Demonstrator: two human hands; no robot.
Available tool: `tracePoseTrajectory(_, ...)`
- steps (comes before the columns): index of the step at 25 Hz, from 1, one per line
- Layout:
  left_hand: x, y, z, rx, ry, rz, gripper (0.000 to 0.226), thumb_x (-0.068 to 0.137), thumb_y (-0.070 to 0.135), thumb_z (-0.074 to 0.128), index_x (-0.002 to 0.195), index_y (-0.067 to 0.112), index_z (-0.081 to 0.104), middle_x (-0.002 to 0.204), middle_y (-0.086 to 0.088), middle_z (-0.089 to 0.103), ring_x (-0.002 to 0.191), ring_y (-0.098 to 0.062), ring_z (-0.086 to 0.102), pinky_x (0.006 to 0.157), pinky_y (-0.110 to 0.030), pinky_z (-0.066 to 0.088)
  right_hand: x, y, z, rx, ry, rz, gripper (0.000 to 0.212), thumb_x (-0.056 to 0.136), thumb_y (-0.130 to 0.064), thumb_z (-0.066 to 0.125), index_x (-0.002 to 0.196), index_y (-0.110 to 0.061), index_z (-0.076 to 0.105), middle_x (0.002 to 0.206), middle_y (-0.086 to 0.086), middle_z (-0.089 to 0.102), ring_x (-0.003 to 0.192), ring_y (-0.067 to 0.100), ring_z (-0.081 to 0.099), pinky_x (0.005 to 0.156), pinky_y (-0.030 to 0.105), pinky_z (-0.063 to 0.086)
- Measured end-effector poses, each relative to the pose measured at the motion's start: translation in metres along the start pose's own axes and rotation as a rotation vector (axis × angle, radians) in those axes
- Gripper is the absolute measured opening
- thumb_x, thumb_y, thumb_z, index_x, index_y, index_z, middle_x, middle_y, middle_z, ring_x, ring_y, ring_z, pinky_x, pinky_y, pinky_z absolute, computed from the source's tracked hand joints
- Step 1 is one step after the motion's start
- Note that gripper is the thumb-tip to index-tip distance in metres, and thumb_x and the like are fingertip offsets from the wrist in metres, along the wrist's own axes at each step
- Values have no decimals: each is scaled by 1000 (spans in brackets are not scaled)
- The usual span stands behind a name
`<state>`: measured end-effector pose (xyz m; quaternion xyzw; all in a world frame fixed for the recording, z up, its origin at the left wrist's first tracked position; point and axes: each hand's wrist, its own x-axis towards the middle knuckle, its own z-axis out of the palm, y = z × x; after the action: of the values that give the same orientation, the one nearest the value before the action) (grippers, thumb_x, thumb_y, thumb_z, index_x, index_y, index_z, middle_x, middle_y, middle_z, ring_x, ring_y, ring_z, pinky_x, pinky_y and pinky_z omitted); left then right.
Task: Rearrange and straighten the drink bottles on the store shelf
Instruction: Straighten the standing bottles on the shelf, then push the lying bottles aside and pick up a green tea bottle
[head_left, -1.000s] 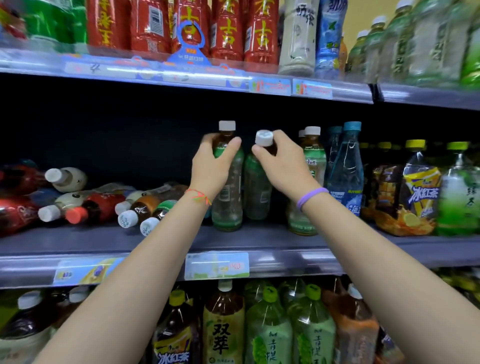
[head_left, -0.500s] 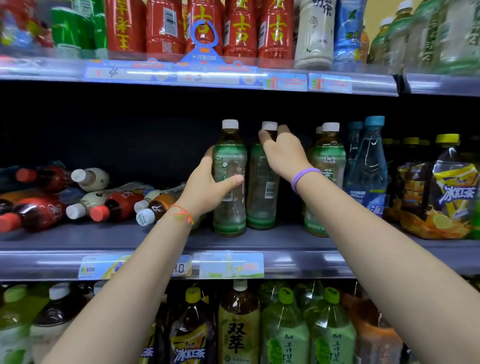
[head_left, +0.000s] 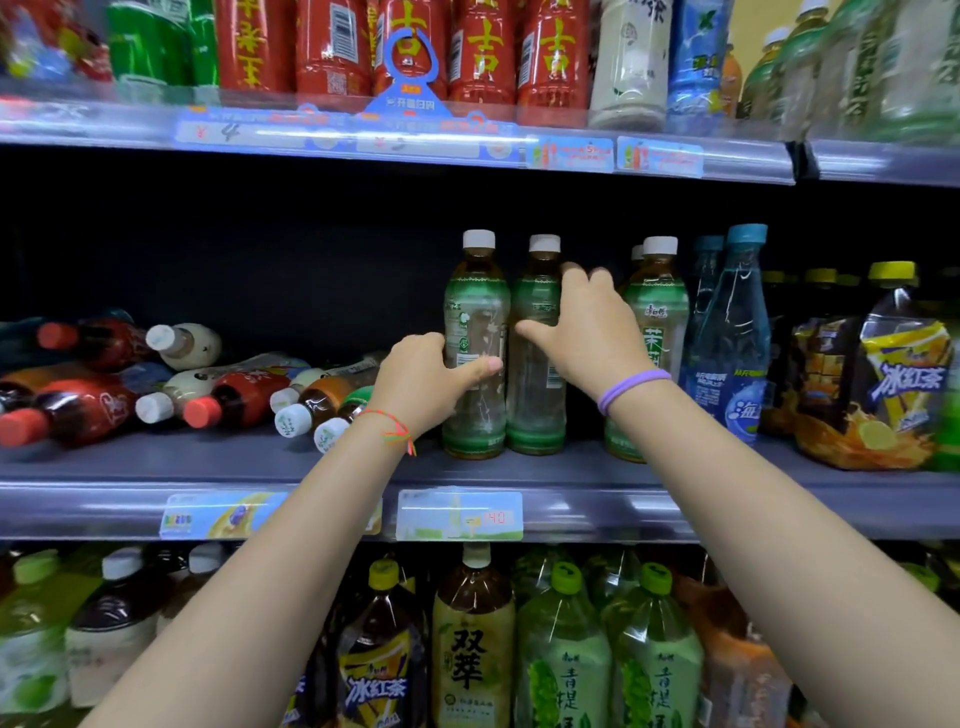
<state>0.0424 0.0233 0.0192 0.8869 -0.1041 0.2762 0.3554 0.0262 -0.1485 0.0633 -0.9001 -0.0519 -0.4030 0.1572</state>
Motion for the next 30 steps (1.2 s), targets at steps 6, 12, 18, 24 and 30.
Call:
tracePoseTrajectory(6, -4, 1, 8, 393, -169, 237, 27, 96, 24, 55, 117, 22, 72, 117, -4, 70, 113, -25, 61, 97, -38, 47, -28, 12, 7, -363, 292, -111, 34, 77, 7, 60, 110, 0, 53, 107, 20, 51, 79, 33, 55, 52, 32, 33)
tracePoseTrajectory(12, -5, -7, 9, 902, -266, 244, 40, 95, 46, 49, 135, 43, 51, 137, -6, 54, 134, -32, 34, 103, -46, 33, -50, 3, 26, -324, -56, -531, 27, 94, -27, 49, 116, -18, 61, 97, 9, 50, 87, 31, 54, 58, 35, 34)
tracePoseTrajectory(18, -5, -7, 16, 922, -310, 249, 31, 96, 50, 45, 123, 43, 58, 137, -5, 54, 137, -32, 31, 104, -44, 29, -52, 14, 35, -347, -159, -376, 32, 99, -35, 43, 122, -18, 58, 109, 7, 45, 102, 29, 51, 67, 34, 33)
tracePoseTrajectory(24, -11, -19, -4, 333, -33, 411, 21, 86, 26, 63, 105, 35, 59, 85, 4, 56, 91, -24, 47, 90, -42, 45, -56, 13, 41, -20, -291, -360, 53, 96, -31, 56, 145, -23, 38, 120, 7, 45, 108, 29, 55, 78, 38, 48)
tracePoseTrajectory(30, -39, 25, -37, 33, 517, 686, 32, 91, 37, 65, 119, 22, 65, 79, 4, 61, 72, -14, 50, 67, -30, 43, -55, -10, 42, 411, -77, -297, 72, 80, -34, 78, 139, -26, 38, 124, -5, 48, 99, 14, 57, 76, 37, 52)
